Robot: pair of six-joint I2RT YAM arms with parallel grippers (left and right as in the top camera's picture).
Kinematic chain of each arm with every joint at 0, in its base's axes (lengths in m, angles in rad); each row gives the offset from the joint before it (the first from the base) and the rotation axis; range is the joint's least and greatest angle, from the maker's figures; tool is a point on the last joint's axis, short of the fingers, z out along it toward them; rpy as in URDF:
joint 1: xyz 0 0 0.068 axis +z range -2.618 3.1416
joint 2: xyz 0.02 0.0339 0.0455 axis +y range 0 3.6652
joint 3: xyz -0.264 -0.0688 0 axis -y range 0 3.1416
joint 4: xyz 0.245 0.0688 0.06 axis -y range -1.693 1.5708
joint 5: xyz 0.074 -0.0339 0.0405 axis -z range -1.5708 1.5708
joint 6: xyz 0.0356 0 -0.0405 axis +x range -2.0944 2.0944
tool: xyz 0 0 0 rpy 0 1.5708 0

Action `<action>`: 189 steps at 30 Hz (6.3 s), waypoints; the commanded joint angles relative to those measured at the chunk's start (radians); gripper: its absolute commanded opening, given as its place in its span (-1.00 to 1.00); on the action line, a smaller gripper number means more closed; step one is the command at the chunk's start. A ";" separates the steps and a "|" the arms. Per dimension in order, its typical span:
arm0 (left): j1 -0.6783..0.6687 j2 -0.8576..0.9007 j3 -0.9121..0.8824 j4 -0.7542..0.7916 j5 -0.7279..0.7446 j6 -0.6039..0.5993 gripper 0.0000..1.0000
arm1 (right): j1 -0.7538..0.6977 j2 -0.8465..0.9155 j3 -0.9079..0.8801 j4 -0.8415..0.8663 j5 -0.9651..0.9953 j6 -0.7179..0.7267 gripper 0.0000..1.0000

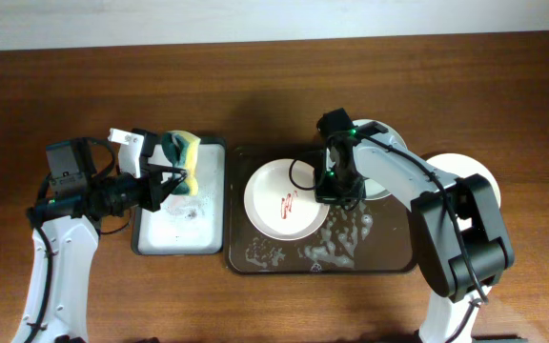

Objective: Clean dirty plates on tray and stack at the side
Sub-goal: 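Lift the sponge with left gripper and carry it to the pink plate, then scrub the pink plate with the sponge while right gripper holds its rim, then return the sponge with left gripper to the white tray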

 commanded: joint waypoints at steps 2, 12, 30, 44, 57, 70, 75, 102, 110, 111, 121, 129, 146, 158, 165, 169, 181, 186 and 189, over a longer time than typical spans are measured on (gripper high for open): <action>0.006 -0.017 -0.003 0.006 0.035 0.019 -1.00 | 0.006 -0.018 -0.006 -0.009 0.017 -0.010 -0.89; 0.006 -0.017 -0.003 0.006 0.034 0.019 -1.00 | 0.006 -0.018 -0.006 -0.009 0.017 -0.010 -0.90; -0.183 0.009 -0.004 -0.043 -0.683 -0.363 -1.00 | 0.006 -0.018 -0.006 -0.020 0.005 -0.011 -0.90; -0.413 0.113 -0.004 0.069 -0.419 -0.566 -1.00 | 0.006 -0.018 -0.006 -0.029 0.005 -0.010 -0.92; -0.662 0.369 -0.004 0.406 -0.295 -0.954 -1.00 | 0.006 -0.018 -0.006 -0.032 0.006 -0.011 -0.92; -0.746 0.465 -0.004 0.514 -0.379 -1.066 -1.00 | 0.006 -0.018 -0.006 -0.032 0.006 -0.011 -0.92; -0.789 0.465 -0.004 0.470 -0.550 -1.066 -0.97 | 0.006 -0.018 -0.006 -0.032 0.006 -0.011 -0.92; -0.747 0.410 -0.003 0.262 -0.863 -1.051 -1.00 | 0.006 -0.018 -0.006 -0.035 0.006 -0.011 -0.92; -0.754 0.311 -0.003 0.299 -0.716 -1.027 -1.00 | 0.006 -0.018 -0.006 -0.035 0.005 -0.016 -0.92; -0.756 0.316 -0.003 0.301 -0.718 -1.081 -1.00 | 0.006 -0.018 -0.006 -0.035 -0.013 -0.042 -0.92; -0.794 0.438 -0.003 0.437 -0.647 -1.228 -1.00 | 0.034 -0.018 -0.006 -0.029 -0.198 -0.059 -0.77; -0.798 0.461 -0.003 0.468 -0.744 -1.228 -1.00 | 0.045 -0.018 -0.006 -0.025 -0.197 -0.059 -0.78; -0.768 0.395 -0.003 0.255 -0.917 -1.227 -1.00 | 0.045 -0.018 -0.006 -0.085 -0.079 -0.025 -0.77; -0.738 0.206 -0.003 0.198 -0.909 -0.967 -1.00 | 0.045 -0.018 -0.006 -0.085 -0.079 -0.026 -0.77; -0.730 0.111 -0.002 0.135 -0.908 -0.699 -1.00 | 0.045 -0.018 -0.006 -0.091 0.022 -0.033 -0.91; -0.669 0.086 -0.003 0.011 -0.911 -0.648 -1.00 | 0.045 -0.018 -0.006 -0.082 0.022 -0.037 -0.70; -0.457 0.120 -0.013 -0.071 -0.922 -0.525 -1.00 | 0.045 -0.018 -0.012 -0.061 0.021 -0.037 -0.92; -0.441 0.208 -0.014 -0.070 -0.922 -0.525 -1.00 | 0.045 -0.019 -0.011 -0.034 0.021 -0.066 -0.92; -0.441 0.256 -0.014 -0.068 -0.931 -0.526 -0.95 | 0.044 -0.034 -0.004 -0.035 0.041 -0.087 -0.92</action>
